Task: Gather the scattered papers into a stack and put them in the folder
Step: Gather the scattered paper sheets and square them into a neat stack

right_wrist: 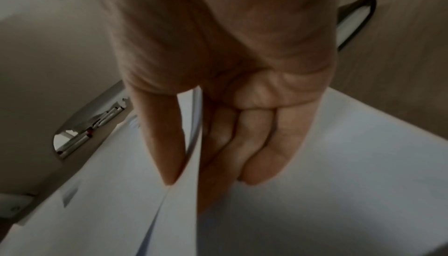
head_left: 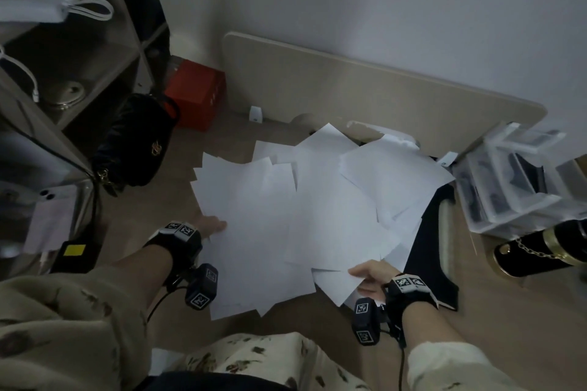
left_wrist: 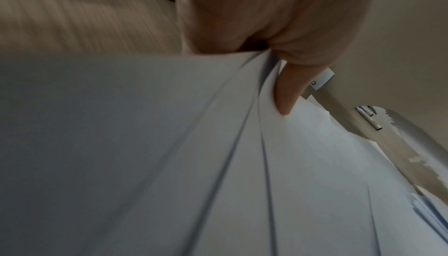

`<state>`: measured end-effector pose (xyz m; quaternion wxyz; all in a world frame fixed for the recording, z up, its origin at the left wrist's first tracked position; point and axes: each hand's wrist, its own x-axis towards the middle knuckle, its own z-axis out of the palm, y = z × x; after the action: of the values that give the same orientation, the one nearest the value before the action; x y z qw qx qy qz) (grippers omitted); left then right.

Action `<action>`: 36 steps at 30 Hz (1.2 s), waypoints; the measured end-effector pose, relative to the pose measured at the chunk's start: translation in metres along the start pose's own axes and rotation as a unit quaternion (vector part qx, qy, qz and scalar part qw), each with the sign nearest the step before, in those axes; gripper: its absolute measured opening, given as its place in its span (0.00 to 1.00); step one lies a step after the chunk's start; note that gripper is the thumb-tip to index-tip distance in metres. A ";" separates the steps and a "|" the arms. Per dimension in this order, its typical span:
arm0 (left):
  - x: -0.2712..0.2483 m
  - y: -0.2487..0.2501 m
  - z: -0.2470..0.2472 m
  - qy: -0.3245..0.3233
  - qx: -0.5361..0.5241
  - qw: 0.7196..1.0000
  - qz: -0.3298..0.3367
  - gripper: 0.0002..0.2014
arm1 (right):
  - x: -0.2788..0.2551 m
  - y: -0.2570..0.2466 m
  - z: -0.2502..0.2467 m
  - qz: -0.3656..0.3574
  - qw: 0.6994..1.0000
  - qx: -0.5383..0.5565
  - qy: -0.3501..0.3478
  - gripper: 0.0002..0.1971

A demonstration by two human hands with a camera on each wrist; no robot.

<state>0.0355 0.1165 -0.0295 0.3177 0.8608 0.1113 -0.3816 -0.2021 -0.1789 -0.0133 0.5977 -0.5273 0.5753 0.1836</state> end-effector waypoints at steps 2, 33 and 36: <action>0.003 -0.003 0.001 -0.005 0.003 1.000 -0.010 0.25 | 0.002 0.007 0.000 0.008 1.000 -0.006 -0.016 0.10; 0.010 -0.012 -0.009 -0.045 0.032 0.998 0.028 0.25 | -0.018 0.000 -0.030 -0.127 0.926 0.266 0.236 0.10; 0.023 -0.021 -0.006 -0.079 -0.003 0.996 0.033 0.25 | -0.015 -0.001 -0.009 -0.135 0.956 0.227 0.130 0.19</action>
<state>0.0453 0.1355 -0.0529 0.3412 0.8299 0.0582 -0.4375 -0.2102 -0.1807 0.0024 0.6405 -0.4699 0.5983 -0.1044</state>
